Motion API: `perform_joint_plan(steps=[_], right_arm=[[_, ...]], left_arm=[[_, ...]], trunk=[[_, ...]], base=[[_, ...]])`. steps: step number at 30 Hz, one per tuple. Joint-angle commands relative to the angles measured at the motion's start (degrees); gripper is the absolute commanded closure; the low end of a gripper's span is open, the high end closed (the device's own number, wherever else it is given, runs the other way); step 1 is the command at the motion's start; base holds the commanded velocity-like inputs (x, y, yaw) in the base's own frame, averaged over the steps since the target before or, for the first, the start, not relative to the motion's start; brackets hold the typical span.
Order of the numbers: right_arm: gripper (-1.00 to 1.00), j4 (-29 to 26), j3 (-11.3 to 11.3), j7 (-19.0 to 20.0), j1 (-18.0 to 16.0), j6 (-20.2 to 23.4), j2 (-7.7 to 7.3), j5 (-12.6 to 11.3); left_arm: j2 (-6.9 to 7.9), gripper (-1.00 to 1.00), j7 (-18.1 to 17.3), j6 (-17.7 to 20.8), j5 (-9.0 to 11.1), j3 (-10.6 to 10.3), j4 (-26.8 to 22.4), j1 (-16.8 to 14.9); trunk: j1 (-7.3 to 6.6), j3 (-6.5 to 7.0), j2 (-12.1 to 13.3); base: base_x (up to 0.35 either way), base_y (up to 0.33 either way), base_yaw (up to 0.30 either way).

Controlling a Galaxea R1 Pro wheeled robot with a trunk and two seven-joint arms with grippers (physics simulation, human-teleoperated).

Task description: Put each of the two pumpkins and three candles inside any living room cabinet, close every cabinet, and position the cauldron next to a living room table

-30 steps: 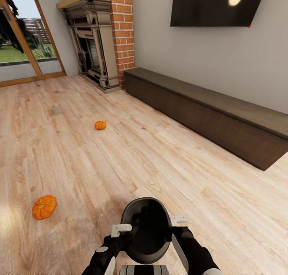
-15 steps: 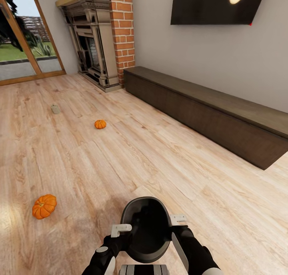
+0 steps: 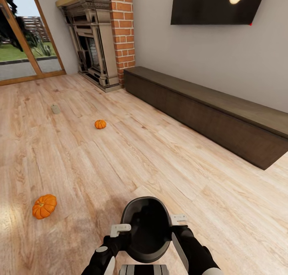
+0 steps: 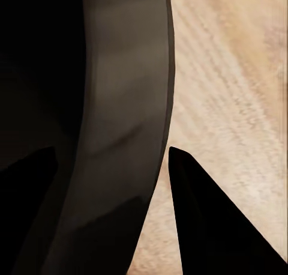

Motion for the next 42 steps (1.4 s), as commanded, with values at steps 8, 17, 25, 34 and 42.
perform_joint_plan(steps=[8,17,25,34,42], right_arm=[[1.00,2.04,-0.06,0.69,0.04,-2.82,0.00,-0.48],[1.00,1.97,-0.10,0.69,0.04,-2.92,0.00,-0.57],[1.00,1.95,-0.07,0.69,0.04,-4.78,0.00,-0.57],[1.00,1.95,-0.03,0.77,0.04,-4.82,0.00,-0.57],[1.00,1.86,-0.03,0.77,0.04,-4.79,0.00,-0.61]], left_arm=[[-0.03,1.00,-0.65,-0.05,0.52,-0.41,0.08,0.00],[-0.03,1.00,-0.65,-0.01,0.54,-0.41,0.08,0.00],[-0.03,1.00,-0.65,-0.01,0.59,-0.41,0.08,0.00],[-0.03,1.00,-0.65,-0.01,0.57,-0.41,0.08,0.00],[-0.03,1.00,-0.65,-0.01,0.60,-0.41,0.08,0.00]], trunk=[[0.04,-0.01,0.02],[0.04,-0.01,0.02],[-0.17,1.77,0.13],[-0.40,3.76,0.25],[-0.61,5.53,0.35]], base=[[0.000,0.000,0.000],[0.000,0.000,0.000],[0.000,0.000,0.000],[0.000,0.000,0.000],[0.000,0.000,0.000]])
